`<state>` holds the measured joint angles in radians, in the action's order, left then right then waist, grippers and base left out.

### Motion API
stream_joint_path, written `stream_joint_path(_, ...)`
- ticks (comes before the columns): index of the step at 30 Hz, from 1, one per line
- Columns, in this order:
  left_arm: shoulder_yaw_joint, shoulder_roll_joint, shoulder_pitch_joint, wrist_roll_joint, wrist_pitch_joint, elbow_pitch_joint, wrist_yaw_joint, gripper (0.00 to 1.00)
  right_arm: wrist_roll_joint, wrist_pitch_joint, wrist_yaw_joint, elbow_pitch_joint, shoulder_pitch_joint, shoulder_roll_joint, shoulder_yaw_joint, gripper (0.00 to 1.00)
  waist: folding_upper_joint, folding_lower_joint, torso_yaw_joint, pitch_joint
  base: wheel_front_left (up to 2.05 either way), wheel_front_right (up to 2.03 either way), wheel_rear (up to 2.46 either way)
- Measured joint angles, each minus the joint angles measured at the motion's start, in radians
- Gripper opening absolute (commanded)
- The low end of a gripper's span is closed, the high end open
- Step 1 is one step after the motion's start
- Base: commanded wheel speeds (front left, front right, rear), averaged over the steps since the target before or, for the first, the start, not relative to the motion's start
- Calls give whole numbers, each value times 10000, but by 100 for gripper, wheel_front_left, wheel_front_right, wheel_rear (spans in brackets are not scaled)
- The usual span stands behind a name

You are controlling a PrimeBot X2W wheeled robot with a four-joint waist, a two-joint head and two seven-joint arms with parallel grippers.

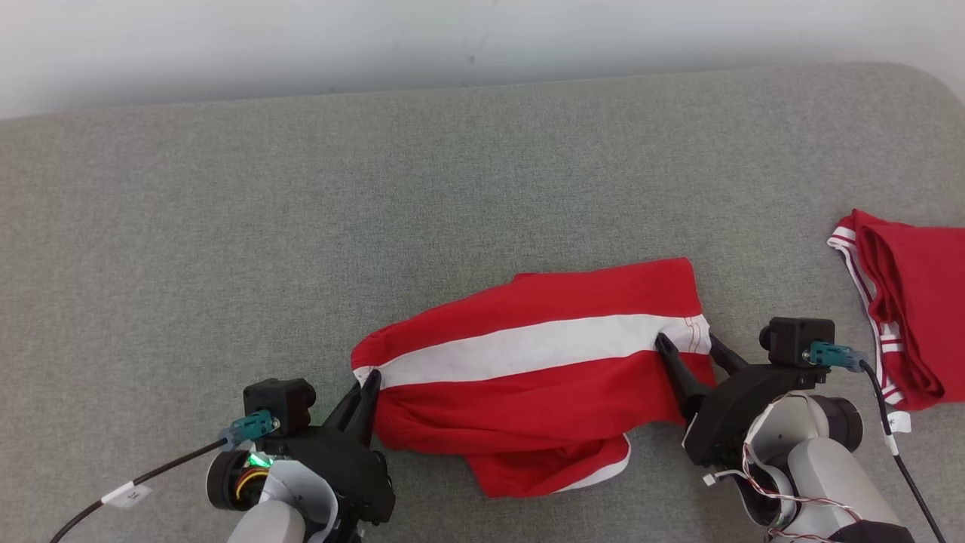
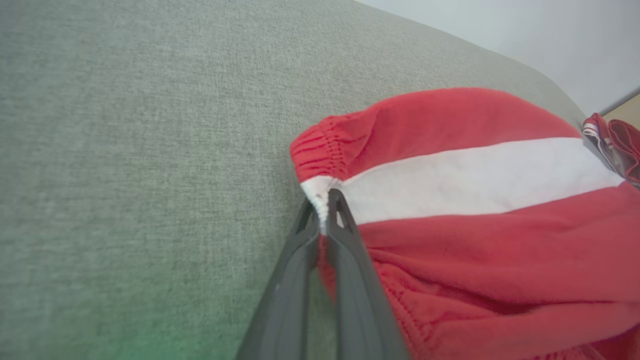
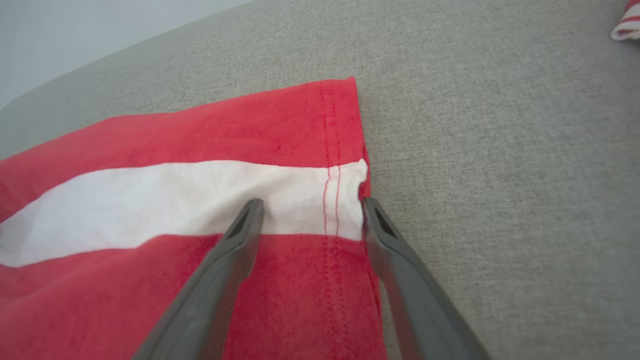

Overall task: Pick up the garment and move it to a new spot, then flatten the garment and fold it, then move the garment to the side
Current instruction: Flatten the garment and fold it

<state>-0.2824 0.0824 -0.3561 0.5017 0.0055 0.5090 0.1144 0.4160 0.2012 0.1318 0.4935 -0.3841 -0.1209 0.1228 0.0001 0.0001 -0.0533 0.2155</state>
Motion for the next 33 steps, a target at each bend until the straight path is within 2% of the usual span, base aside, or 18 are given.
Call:
stream_joint_path(10,-52,92,-97,19,4,-12,-15,0,491,-125,0,94,-131,-182,516,100,0,-1,-48,42,0,0,0)
stream_joint_path(11,-63,104,-100,19,4,-12,-15,0,558,-86,0,130,-198,-211,548,89,0,0,-48,43,0,0,0)
stream_joint_path(13,-75,111,-107,36,4,-13,-13,0,821,-69,0,169,-363,-198,587,55,0,0,-55,51,0,0,0)
stream_joint_path(14,-81,119,-116,46,2,-17,-13,0,897,-63,0,222,-447,-199,619,41,0,-1,-61,59,0,0,0)
stream_joint_path(15,-86,127,-121,50,2,-21,-15,0,941,-63,0,276,-507,-207,654,17,0,-2,-66,69,0,0,0)
stream_joint_path(16,-92,132,-126,59,2,-23,-15,0,951,-65,0,343,-544,-221,685,0,0,-1,-69,77,0,0,0)
stream_joint_path(23,27,113,-133,437,-201,-148,-10,0,1315,-299,0,447,-756,-255,757,0,-1,-1,-96,31,0,0,0)
stream_joint_path(33,339,215,-959,1569,-301,-1164,96,0,1662,-1154,0,-686,-1663,-698,777,0,-1,-1,-243,22,0,0,0)
